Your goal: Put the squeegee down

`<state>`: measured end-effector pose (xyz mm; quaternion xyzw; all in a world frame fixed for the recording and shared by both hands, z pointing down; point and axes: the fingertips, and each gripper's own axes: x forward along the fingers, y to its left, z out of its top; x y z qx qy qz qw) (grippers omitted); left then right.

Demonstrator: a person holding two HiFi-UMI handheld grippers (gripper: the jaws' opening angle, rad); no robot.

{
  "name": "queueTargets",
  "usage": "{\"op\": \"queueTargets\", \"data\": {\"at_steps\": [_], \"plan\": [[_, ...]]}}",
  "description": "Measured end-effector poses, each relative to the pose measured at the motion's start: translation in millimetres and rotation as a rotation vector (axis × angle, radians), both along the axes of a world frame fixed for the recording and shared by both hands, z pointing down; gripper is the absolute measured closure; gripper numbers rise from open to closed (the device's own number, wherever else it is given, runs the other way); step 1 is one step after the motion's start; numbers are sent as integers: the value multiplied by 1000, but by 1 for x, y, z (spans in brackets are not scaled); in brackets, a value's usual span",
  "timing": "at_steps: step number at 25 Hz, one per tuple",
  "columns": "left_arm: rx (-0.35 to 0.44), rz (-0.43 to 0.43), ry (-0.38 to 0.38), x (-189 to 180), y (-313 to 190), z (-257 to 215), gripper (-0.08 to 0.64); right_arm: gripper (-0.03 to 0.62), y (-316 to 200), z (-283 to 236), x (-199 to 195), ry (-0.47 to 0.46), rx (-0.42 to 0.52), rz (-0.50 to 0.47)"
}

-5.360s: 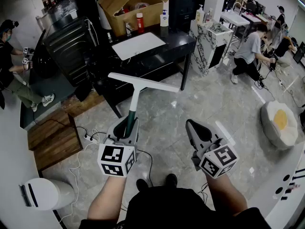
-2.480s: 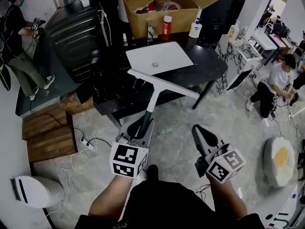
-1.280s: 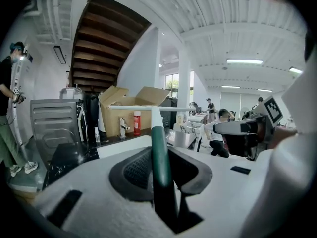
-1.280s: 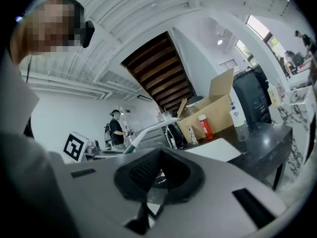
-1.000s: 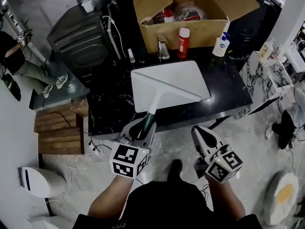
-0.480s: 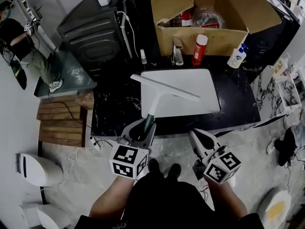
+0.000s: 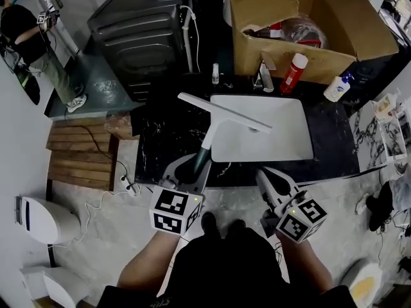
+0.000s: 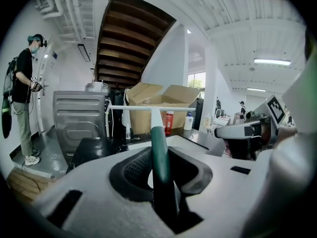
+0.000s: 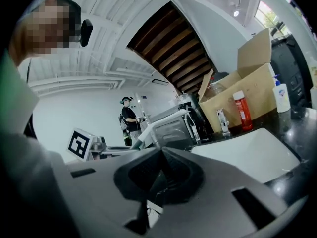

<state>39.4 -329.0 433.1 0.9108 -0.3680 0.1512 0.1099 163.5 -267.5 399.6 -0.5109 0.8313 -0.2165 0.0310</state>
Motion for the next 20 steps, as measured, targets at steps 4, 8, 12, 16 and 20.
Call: {"op": "queueTargets", "data": {"at_steps": [4, 8, 12, 16, 20], "plan": [[-17, -26, -9, -14, -20, 10, 459, 586, -11, 8, -13, 6, -22, -22], [-38, -72, -28, -26, -38, 22, 459, 586, -24, 22, -14, 3, -59, -49], [-79, -107, -47, -33, -51, 38, 459, 587, -37, 22, -12, 2, -60, -69], [-116, -148, -67, -39, -66, 57, 459, 587, -45, 29, -10, -5, -75, -91], [-155, -181, -101, -42, -79, 81, 459, 587, -51, 35, -7, -3, -89, -110]]}}
